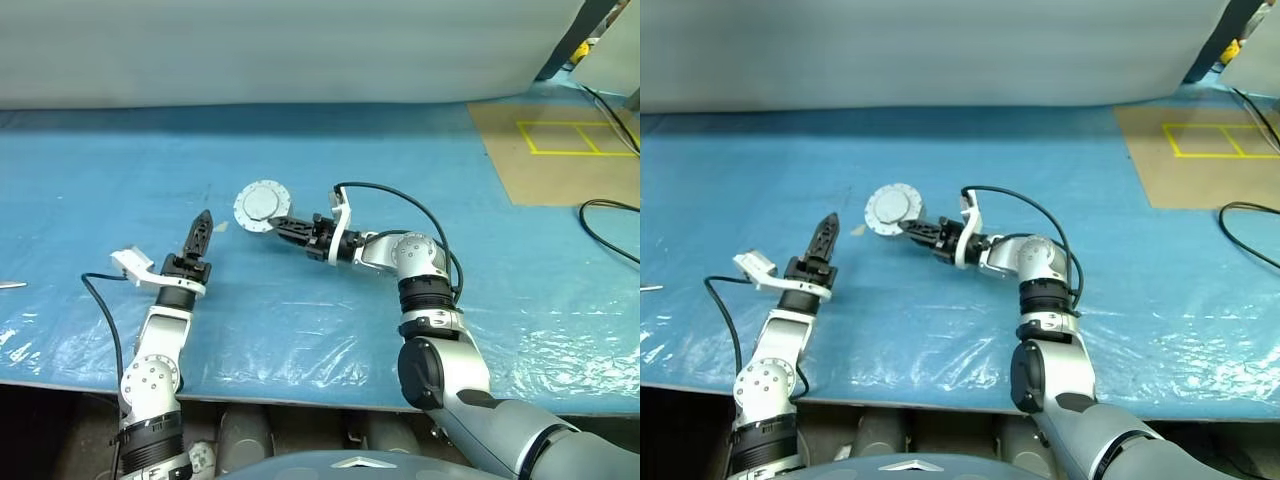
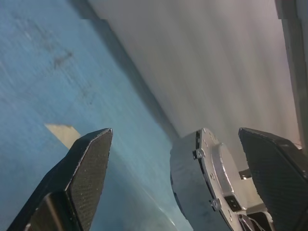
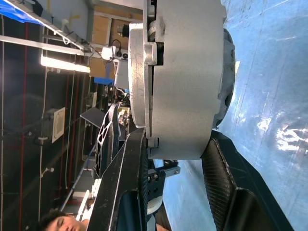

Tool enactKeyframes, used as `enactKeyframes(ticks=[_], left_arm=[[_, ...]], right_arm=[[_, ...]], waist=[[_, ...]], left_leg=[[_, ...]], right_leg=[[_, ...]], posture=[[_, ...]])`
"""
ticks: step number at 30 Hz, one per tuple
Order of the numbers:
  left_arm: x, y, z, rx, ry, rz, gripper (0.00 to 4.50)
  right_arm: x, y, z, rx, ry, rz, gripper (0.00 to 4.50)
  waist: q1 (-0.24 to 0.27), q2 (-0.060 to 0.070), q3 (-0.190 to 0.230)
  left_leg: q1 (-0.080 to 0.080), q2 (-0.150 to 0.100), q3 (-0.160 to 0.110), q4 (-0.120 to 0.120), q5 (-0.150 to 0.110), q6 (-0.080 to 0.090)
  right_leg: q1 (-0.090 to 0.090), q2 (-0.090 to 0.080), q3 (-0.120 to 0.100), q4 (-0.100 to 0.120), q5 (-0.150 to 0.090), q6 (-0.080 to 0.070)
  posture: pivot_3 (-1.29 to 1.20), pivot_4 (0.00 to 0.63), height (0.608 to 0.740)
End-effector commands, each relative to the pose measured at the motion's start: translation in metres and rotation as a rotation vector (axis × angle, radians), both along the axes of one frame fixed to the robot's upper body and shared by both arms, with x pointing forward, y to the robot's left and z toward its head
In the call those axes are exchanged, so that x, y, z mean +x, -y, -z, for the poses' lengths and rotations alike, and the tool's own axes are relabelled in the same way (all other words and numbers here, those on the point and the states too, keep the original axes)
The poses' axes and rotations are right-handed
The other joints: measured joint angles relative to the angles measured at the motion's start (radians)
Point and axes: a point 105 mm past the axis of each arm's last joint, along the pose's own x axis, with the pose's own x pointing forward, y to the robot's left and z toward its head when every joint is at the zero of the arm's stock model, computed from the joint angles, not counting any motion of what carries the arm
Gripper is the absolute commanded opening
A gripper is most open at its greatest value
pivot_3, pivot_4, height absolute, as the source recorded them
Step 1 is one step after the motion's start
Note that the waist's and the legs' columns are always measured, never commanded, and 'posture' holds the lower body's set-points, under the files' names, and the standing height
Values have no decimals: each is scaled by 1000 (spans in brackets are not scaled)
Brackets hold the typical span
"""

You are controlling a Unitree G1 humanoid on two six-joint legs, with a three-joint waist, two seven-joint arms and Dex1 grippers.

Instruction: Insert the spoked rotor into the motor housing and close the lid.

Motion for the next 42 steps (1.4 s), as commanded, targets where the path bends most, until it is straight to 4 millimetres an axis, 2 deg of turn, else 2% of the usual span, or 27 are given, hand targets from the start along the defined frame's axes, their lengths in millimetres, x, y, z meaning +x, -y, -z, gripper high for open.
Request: enactKeyframes(ticks=[1, 7, 10, 14, 18, 19, 26, 29, 32, 38, 42], left_arm=[[3, 13, -10, -14, 3, 94, 4456], [4, 30, -18, -57, 29, 197, 4456], [3, 41, -14, -51, 9, 258, 4456], [7, 42, -9, -34, -15, 256, 4456], [8, 40, -10, -42, -6, 259, 3208], [8, 39, -11, -47, -2, 256, 3077], [8, 38, -20, -74, 37, 262, 2939], [13, 38, -16, -61, 5, 230, 2926], [15, 37, -20, -123, 22, 220, 2926], [24, 23, -22, -245, 24, 138, 2926], [29, 14, -26, -304, 32, 82, 2926]], right_arm=[[-8, -15, -33, 117, 93, -77, 1173], [-23, -24, -32, 124, 91, -159, 1173], [-31, -27, -33, 139, 84, -206, 1173], [-40, -30, -35, 147, 89, -257, 1173], [-37, -29, -36, 155, 90, -239, 1173], [-36, -29, -36, 155, 90, -236, 1173], [-35, -29, -38, 173, 87, -228, 1173], [-33, -30, -37, 176, 75, -216, 1173], [-24, -31, -33, 161, 45, -160, 1173], [-15, -29, -28, 139, 34, -108, 3177], [-13, -25, -29, 156, 24, -95, 3177]], waist=[[0, 0, 0], [0, 0, 0], [0, 0, 0], [0, 0, 0], [2, -1, 0], [2, -1, 0], [2, -1, 0], [2, -1, 0], [3, -1, 0], [1, -1, 0], [2, -1, 0]], left_leg=[[0, 0, 0, 0, 0, 0], [0, 0, -1, 0, 0, 0], [0, 0, -1, 1, 0, 0], [-1, 0, -2, 1, 0, 0], [-2, 0, -3, 3, 0, 0], [-2, 0, -3, 3, 0, 0], [-2, 0, -4, 4, 0, 0], [-3, -1, -4, 4, 0, 0], [-3, -1, -5, 5, 0, 0], [-3, -1, -6, 6, 0, 0], [-4, -1, -7, 7, 0, 0]], right_leg=[[0, 0, 0, 0, 0, 0], [0, 0, -1, 0, 0, 1], [0, 0, -1, 0, 1, 1], [0, 0, -1, 0, 1, 1], [0, 0, -2, 1, 1, 2], [0, 0, -2, 1, 2, 2], [0, 0, -2, 2, 2, 3], [0, 0, -2, 2, 2, 3], [1, 0, -2, 2, 2, 3], [1, 0, -2, 3, 2, 3], [1, 0, -3, 3, 2, 3]], posture=[[0, 150, 740], [0, 150, 740], [0, 150, 740], [0, 150, 740], [0, 150, 740], [0, 150, 740], [0, 150, 740], [0, 150, 740], [0, 150, 740], [0, 150, 740], [0, 150, 740]])
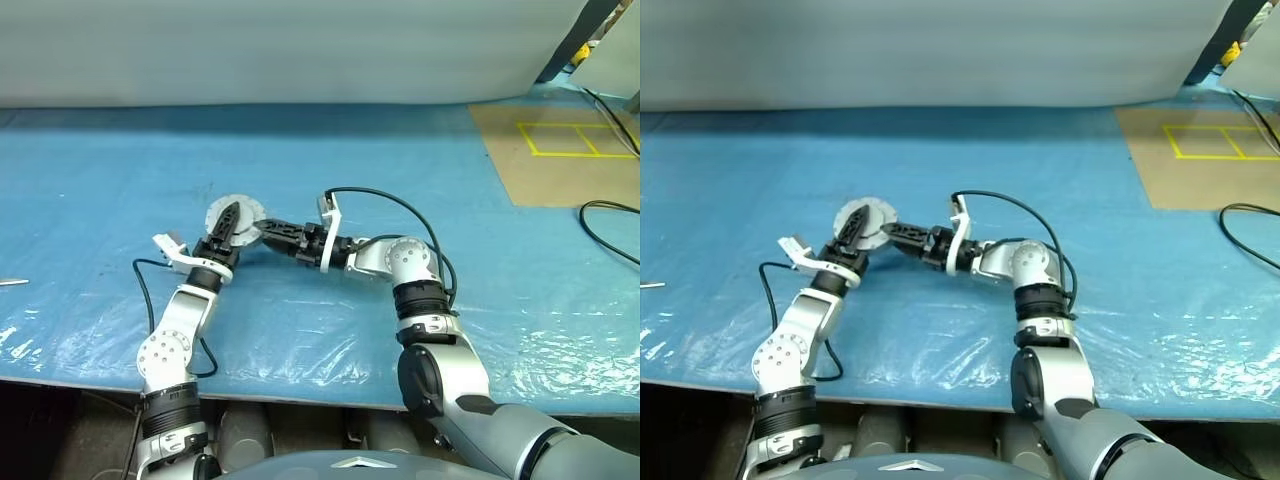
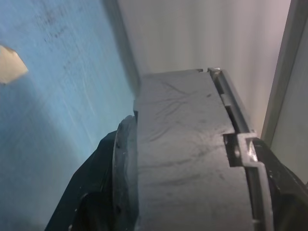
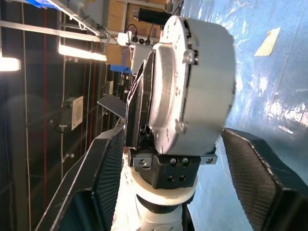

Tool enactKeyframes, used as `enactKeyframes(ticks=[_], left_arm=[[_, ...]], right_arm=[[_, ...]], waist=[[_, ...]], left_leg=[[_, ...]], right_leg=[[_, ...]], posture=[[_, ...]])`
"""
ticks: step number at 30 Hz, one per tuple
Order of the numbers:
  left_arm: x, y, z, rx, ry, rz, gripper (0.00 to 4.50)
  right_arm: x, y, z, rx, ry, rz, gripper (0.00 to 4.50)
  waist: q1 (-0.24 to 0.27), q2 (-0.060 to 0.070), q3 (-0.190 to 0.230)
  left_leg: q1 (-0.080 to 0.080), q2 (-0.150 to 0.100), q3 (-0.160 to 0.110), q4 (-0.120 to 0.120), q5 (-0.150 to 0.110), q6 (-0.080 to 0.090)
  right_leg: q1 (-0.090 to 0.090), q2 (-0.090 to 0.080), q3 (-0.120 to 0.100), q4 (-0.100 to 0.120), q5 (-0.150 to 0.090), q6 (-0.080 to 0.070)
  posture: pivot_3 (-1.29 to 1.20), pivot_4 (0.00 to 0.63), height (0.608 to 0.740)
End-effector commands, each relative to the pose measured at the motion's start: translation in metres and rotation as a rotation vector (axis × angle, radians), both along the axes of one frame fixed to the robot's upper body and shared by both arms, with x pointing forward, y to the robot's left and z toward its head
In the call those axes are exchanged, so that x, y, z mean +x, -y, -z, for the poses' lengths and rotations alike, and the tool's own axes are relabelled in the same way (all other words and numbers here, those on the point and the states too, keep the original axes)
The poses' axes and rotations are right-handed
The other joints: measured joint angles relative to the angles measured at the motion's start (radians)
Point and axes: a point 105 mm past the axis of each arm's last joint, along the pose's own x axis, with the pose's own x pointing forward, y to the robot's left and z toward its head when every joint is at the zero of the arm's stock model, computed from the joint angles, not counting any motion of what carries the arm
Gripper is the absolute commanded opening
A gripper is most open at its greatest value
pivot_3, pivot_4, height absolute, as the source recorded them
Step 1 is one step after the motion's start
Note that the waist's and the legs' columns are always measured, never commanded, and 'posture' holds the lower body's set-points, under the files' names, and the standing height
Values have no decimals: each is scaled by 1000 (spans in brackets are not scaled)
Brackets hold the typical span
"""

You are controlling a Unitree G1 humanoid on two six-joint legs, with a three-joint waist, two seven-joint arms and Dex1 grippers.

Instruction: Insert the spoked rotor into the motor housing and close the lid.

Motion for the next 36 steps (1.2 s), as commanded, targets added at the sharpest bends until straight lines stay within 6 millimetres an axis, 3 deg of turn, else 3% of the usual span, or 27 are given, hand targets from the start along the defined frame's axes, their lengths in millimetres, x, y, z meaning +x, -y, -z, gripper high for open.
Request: enactKeyframes(ticks=[1, 6, 10, 14, 18, 25, 26, 30, 36], left_arm=[[4, -16, -23, -69, 79, -78, 2926], [10, -74, -11, -65, 20, -380, 2926], [17, -97, 2, 25, -38, -504, 2926], [28, -104, 23, 111, -125, -532, 2926], [32, -106, 33, 200, -165, -556, 2926], [26, -118, 48, 329, -250, -636, 2926], [25, -119, 49, 333, -253, -646, 3426], [17, -132, 48, 359, -270, -729, 4453], [-3, -161, 40, 454, -315, -915, 4453]], right_arm=[[1, -12, -26, 82, 52, -17, 3177], [3, -8, -30, 94, 72, -3, 3177], [2, -9, -33, 107, 84, -7, 3177], [0, -10, -36, 120, 93, -15, 3177], [0, -10, -37, 122, 98, -13, 3177], [2, -9, -37, 118, 105, -1, 3177], [2, -8, -36, 116, 105, -1, 3207], [2, -9, -34, 103, 111, -3, 3207], [0, -11, -32, 74, 142, -13, 3207]], waist=[[0, 0, 0], [-4, 0, 0], [-6, -1, 0], [9, -1, 0], [17, -2, 0], [14, -2, 0], [14, -2, 0], [10, -1, -1], [-14, -1, -1]], left_leg=[[0, 0, 0, 0, 0, 0], [0, 0, -1, 1, 0, 0], [0, 0, -2, 2, 0, 0], [-2, -1, -5, 3, 0, 0], [0, -1, -6, 4, 0, 0], [3, -1, -6, 5, 0, 0], [3, -1, -6, 5, 0, 0], [6, -1, -6, 5, 0, 0], [6, -1, -6, 4, 0, 0]], right_leg=[[0, 0, 0, 0, 0, 0], [0, 0, 0, 0, 0, 0], [0, 0, -1, 0, 1, 1], [2, 0, -2, 0, 1, 2], [4, -1, -3, 1, 2, 3], [6, -1, -3, 1, 2, 2], [6, -1, -3, 2, 2, 2], [8, -1, -2, 1, 2, 2], [9, -1, -2, 1, 2, 2]], posture=[[0, 150, 740], [0, 150, 740], [0, 150, 740], [0, 150, 740], [0, 150, 740], [0, 150, 740], [0, 150, 740], [0, 150, 740], [0, 150, 740]])
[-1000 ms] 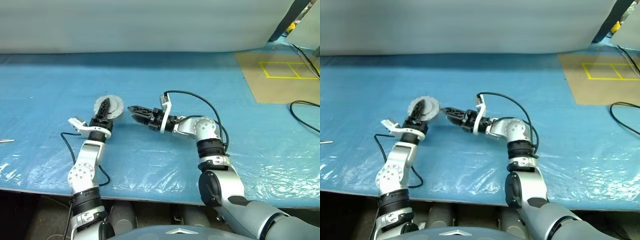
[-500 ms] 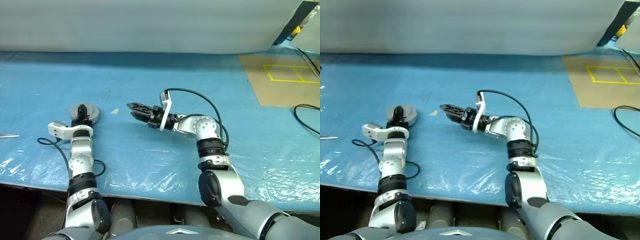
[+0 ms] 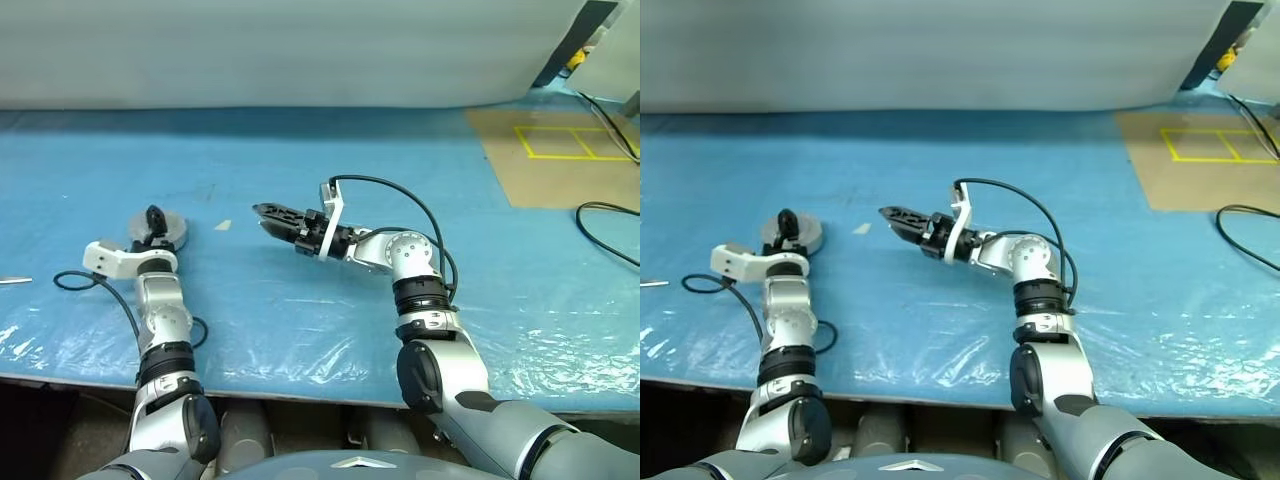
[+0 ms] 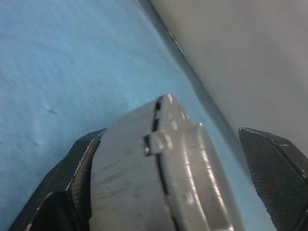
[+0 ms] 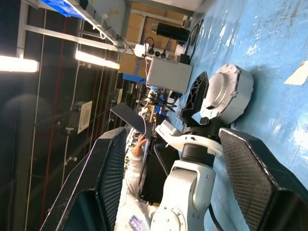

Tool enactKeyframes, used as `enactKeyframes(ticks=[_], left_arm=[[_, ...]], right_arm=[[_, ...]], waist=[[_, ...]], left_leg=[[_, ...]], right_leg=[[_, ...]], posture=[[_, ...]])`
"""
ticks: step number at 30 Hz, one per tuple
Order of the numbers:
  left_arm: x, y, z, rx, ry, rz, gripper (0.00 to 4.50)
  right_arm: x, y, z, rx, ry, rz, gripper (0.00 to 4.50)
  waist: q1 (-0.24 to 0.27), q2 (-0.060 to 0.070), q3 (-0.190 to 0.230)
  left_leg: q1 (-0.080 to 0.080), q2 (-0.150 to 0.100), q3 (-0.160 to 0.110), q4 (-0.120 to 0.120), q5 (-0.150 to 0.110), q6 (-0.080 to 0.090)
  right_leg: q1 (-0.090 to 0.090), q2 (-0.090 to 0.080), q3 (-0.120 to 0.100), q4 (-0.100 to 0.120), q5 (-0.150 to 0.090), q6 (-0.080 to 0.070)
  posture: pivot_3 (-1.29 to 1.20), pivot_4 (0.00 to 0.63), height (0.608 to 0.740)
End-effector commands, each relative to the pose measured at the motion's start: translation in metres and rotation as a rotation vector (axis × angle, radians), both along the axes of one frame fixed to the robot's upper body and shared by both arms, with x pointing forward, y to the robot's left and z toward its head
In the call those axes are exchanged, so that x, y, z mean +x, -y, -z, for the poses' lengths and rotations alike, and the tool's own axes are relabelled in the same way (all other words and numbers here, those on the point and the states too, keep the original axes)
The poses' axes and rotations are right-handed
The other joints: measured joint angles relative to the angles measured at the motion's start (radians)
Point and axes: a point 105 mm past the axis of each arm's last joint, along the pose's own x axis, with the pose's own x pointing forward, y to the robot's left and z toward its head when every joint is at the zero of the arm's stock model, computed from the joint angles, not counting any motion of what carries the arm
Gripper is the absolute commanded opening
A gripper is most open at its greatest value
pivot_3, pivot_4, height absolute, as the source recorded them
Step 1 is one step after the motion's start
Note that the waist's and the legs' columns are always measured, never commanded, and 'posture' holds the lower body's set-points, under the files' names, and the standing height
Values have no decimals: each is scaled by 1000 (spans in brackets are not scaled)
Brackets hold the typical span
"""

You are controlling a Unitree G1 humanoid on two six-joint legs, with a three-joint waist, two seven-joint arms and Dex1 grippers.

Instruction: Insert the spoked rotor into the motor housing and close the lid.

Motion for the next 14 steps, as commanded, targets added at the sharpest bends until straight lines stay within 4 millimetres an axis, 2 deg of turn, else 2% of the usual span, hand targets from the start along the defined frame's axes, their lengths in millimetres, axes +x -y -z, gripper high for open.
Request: enactKeyframes(ticks=[1, 3, 4, 8, 10, 11, 14], left_arm=[[-22, -31, -4, 94, -55, -135, 4453], [-31, -39, -13, 169, -62, -164, 4453], [-35, -39, -25, 287, -56, -141, 4453], [-40, -23, -57, 557, -3, -33, 4453], [-38, 5, -77, 716, 75, 128, 4453], [-36, 32, -87, 813, 125, 262, 4453], [-40, 92, -88, 984, 196, 610, 4453]], right_arm=[[-4, -7, -12, 6, 83, -23, 3207], [-5, -8, -9, -53, 145, -14, 3207], [-4, -8, -9, -71, 181, -2, 3207], [5, -4, -9, -155, 329, 91, 3207], [13, 2, -12, -225, 468, 181, 3207], [17, 8, -12, -292, 588, 240, 3207], [15, 25, -5, -420, 822, 304, 3207]], waist=[[-2, 0, 0], [-2, 0, 0], [-1, 0, 0], [14, -1, 0], [30, -1, 0], [36, -1, 0], [50, -2, 0]], left_leg=[[0, 0, 0, -1, 0, 0], [0, 0, 0, -1, 0, 0], [-1, 0, -1, -1, 0, 0], [-8, 1, -5, -1, 0, -1], [-9, 0, -6, 0, 0, -1], [-9, 0, -6, 0, 0, -1], [-9, 0, -6, 0, 0, 0]], right_leg=[[0, 0, 0, 0, 0, 0], [0, 0, -1, 0, 0, 0], [0, 0, -1, -1, 0, 0], [-2, 0, -6, -2, 0, 0], [-2, -2, -9, -2, 0, 0], [-2, -2, -9, -2, 0, 0], [0, -5, -10, -3, 0, 0]], posture=[[0, 150, 740], [0, 150, 740], [0, 150, 740], [0, 150, 740], [0, 150, 740], [0, 150, 740], [0, 150, 740]])
